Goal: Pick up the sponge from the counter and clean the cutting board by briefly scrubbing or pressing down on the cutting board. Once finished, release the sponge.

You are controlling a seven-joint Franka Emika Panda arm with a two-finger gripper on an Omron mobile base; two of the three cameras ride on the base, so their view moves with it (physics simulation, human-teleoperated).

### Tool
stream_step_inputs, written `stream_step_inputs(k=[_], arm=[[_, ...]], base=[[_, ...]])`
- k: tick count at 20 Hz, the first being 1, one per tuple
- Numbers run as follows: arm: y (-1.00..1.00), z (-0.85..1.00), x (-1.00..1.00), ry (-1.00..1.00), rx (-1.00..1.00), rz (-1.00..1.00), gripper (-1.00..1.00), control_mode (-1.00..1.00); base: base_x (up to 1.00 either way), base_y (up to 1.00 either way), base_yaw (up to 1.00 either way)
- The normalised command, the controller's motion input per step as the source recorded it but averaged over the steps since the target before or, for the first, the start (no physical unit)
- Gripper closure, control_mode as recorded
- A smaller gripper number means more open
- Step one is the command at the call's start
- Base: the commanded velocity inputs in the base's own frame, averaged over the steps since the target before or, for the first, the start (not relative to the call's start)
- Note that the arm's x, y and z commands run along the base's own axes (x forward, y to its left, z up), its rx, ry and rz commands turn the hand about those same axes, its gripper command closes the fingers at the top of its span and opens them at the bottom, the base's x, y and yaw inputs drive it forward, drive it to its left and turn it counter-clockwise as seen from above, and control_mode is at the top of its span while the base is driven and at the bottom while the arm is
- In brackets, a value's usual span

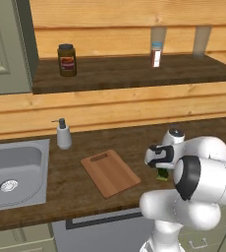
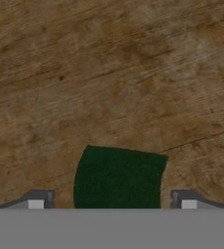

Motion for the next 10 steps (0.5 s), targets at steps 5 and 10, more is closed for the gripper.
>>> stream_step_inputs(k=[5,10], arm=[[-0.01,0.60,-0.38,0.00,0.00,0.00,-1.00,-1.00],[0.00,0.97,-0.98,-0.01,0.00,0.00,-1.00,-1.00]], base=[[0.00,0.00,0.00],[0.00,0.00,0.00]])
